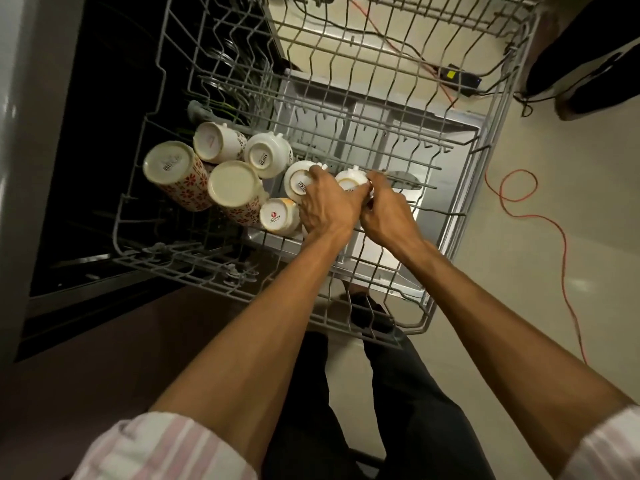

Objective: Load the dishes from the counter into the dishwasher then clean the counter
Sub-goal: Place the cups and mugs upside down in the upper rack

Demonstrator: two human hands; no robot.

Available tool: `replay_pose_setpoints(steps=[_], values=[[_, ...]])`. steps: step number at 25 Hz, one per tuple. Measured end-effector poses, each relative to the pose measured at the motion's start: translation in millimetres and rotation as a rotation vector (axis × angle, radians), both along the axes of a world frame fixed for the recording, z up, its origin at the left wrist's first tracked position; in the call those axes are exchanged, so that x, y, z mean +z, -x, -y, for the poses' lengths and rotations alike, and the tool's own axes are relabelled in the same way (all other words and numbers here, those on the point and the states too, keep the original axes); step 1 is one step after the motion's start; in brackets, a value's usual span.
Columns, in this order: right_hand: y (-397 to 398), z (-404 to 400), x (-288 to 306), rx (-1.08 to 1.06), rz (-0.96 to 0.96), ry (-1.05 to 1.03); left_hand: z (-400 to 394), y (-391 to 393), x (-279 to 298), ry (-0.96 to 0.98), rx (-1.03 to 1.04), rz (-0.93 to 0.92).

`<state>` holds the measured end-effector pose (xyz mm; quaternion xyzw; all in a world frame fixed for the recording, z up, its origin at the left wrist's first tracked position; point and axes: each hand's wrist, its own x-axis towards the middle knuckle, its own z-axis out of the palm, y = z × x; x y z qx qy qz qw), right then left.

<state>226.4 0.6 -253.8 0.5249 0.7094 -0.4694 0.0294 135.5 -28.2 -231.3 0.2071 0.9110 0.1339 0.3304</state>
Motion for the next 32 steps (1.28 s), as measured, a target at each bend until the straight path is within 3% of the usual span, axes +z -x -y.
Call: replay_pose_setpoints(steps=[7,15,22,32], values=[[2.6,5.2,-8.8,0.030,-0.002,0.031,5.0,-2.0,-3.8,-0.014,-0.054,-0.049],[-0.1,9.5,11.5,0.081,0.083,0.062,23.4,7.6,33.8,-0.082,-0.074,0.002],[7.6,23.9,107.1,0.036,-0.063,-0.099,81.5,6.5,104.2,-0.297,0.009,0.009],[36.4,80.1,248.5,0.310,-0.338,-0.318,163.5,21.7,229.6,-0.589,0.237,-0.196]])
